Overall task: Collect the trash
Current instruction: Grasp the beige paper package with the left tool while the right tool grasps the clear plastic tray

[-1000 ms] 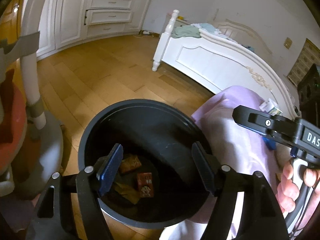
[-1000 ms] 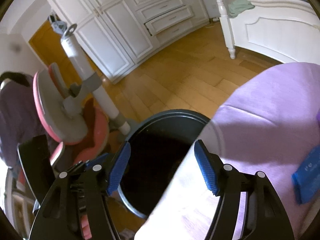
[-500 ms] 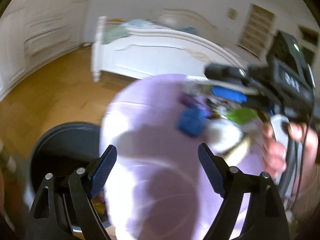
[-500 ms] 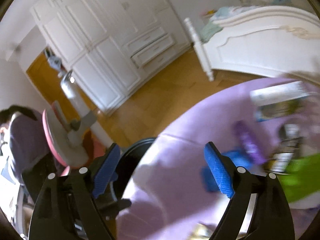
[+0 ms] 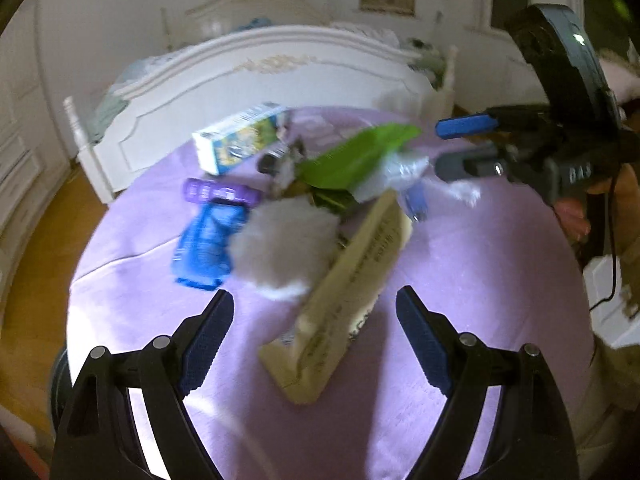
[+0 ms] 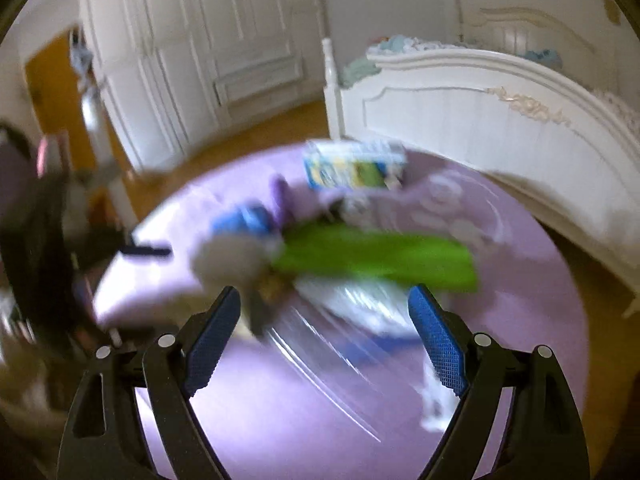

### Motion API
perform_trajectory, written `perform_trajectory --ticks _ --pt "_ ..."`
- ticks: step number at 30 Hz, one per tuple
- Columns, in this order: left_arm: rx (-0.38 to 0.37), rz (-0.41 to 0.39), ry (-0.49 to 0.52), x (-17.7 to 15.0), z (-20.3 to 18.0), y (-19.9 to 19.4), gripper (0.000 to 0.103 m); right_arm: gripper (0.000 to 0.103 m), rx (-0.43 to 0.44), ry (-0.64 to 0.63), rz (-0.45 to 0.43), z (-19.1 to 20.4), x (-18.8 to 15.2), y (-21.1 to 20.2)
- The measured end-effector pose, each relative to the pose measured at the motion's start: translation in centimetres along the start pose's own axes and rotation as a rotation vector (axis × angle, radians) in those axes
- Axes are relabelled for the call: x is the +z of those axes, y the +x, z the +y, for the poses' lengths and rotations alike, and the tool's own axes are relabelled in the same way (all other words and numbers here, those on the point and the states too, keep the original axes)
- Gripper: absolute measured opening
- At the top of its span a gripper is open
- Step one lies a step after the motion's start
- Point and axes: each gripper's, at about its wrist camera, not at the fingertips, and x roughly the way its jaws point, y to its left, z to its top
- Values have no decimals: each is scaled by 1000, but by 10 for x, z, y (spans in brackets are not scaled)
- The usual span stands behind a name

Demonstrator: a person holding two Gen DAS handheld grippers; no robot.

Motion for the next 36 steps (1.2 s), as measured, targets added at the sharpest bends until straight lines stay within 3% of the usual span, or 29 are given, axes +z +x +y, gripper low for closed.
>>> perform_trajectory --ticks 5,7,8,9,11,14,17,28,32,36 --pt "-19 56 8 0 -9 14 83 85 -70 -118 74 5 -30 16" --pt "-26 73 0 1 -9 20 82 78 -83 -147 96 9 -36 24" --pt "-29 78 -4 1 -9 22 76 63 -85 -153 110 11 -37 28" --pt "-33 88 -7 1 -9 23 64 60 -88 -158 118 12 -40 30" --pt "-38 103 -21 -1 -10 25 50 58 -90 -162 104 14 -42 31" --pt "-40 100 -39 -2 -11 23 45 56 -67 -128 85 13 -42 26" --pt "-64 90 -54 -4 -10 19 21 52 -16 -70 63 7 -42 16" --pt "-58 -20 -138 -11 2 -19 20 51 224 261 -68 -18 -30 -21" --pt "-73 -22 -171 -15 11 -25 20 51 238 313 -115 -15 -17 -23" --pt "-61 16 -136 -15 4 -14 25 51 241 348 -141 -11 -9 -22"
